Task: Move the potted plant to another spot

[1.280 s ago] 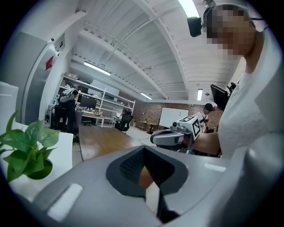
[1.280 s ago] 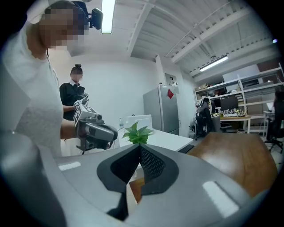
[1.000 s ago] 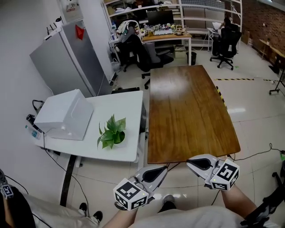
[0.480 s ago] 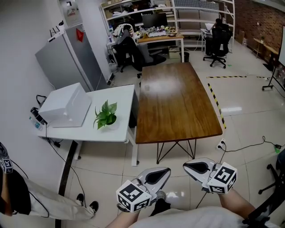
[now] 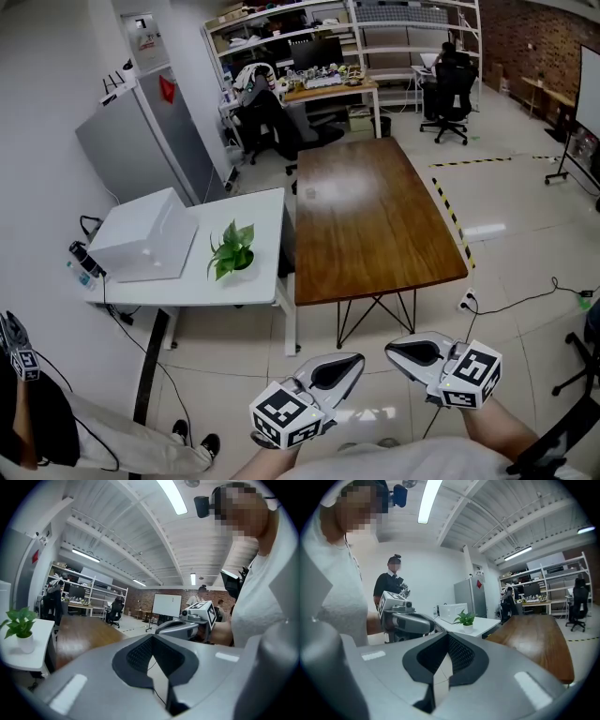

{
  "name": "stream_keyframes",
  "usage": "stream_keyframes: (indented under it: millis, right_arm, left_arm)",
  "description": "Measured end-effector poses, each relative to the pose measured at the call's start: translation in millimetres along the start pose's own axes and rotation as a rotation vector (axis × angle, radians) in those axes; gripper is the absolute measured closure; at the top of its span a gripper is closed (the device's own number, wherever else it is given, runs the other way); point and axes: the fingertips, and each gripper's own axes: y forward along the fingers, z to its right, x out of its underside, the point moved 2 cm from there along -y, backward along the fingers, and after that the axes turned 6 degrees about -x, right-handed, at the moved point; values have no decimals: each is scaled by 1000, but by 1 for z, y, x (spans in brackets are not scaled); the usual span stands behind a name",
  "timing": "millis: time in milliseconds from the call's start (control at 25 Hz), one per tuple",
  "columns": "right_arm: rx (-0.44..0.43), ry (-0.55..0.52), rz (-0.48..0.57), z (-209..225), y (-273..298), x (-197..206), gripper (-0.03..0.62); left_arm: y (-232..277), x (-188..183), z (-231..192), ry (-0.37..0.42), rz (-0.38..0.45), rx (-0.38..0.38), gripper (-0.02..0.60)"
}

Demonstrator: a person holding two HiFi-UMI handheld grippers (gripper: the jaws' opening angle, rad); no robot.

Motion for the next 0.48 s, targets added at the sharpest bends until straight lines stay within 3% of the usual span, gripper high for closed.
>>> stream_keyframes:
  millis: [480]
  right_arm:
    - [10, -28, 2, -39, 22, -20, 589]
  left_arm:
    - [-46, -2, -2, 20, -16, -3, 592]
